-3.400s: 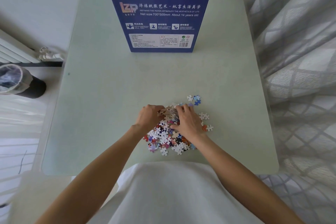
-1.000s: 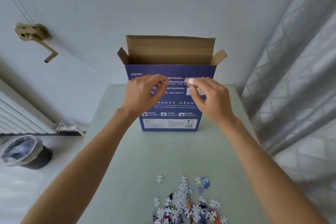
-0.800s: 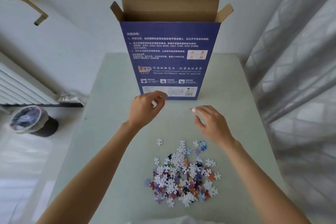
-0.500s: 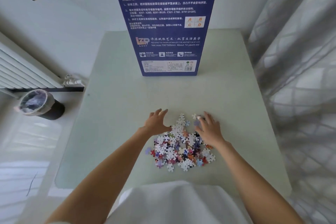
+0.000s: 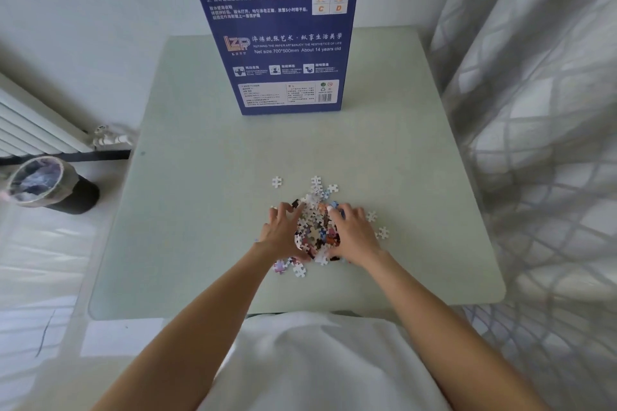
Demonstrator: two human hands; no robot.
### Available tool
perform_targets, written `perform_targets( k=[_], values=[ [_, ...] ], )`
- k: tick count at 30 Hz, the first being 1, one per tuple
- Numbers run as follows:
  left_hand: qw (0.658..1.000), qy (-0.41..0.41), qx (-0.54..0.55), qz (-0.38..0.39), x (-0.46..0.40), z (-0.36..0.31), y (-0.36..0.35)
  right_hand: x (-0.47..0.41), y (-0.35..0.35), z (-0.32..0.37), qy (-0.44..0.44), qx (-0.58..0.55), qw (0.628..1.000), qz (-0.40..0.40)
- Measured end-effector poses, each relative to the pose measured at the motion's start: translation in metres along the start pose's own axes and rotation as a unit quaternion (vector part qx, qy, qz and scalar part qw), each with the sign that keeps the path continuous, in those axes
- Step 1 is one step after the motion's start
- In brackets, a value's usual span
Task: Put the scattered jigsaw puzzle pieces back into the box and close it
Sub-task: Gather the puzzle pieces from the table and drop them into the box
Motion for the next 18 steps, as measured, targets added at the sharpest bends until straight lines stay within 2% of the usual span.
perform_targets(
  k=[9, 15, 18],
  values=[
    [0.995, 0.006, 0.072, -0.066, 0.007, 0.013, 0.009, -0.008, 0.002, 0.013, -0.035, -0.083, 0.996, 0.013],
    [0.988, 0.026, 0.132, -0.075, 0.007, 0.014, 0.015, -0.012, -0.003, 0.022, -0.063, -0.109, 0.992, 0.017],
    [0.987, 0.031, 0.141, -0.076, 0.004, 0.017, 0.019, -0.015, -0.001, 0.026, -0.067, -0.105, 0.992, -0.012]
  ],
)
Point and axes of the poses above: each hand's wrist, its own x-axis away from the middle knuckle, its own y-axis out of the back of the hand, z = x × y, the point moved 4 cm from there along -x, towards the middle knuckle, and after that the axes turned 10 degrees about -y, right-handed, at the moved point
